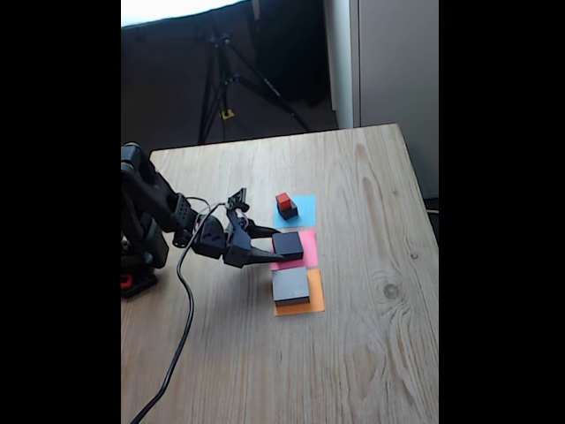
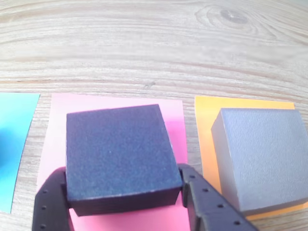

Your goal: Tower of hanoi

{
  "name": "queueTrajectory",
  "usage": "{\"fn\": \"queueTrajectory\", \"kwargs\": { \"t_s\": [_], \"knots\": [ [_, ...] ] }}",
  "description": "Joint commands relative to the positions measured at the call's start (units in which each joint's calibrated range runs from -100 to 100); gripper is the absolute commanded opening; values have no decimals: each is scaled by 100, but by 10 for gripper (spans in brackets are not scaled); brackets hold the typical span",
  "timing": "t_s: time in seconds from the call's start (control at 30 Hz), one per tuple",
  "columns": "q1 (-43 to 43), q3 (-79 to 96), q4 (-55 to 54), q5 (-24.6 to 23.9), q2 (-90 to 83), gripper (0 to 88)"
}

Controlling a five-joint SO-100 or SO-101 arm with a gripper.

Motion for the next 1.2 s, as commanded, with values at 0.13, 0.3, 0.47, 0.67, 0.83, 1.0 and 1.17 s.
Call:
{"fn": "queueTrajectory", "kwargs": {
  "t_s": [0.13,0.3,0.47,0.67,0.83,1.0,1.17],
  "knots": [
    [-36,-351,-185,87,300,218],
    [-28,-351,-274,87,353,266],
    [-36,-287,-347,87,368,296],
    [-45,-305,-419,87,293,351],
    [-103,-242,-241,-532,-298,359],
    [-128,-69,430,-616,-1244,304],
    [-128,-5,1734,-164,-2319,205]
  ]
}}
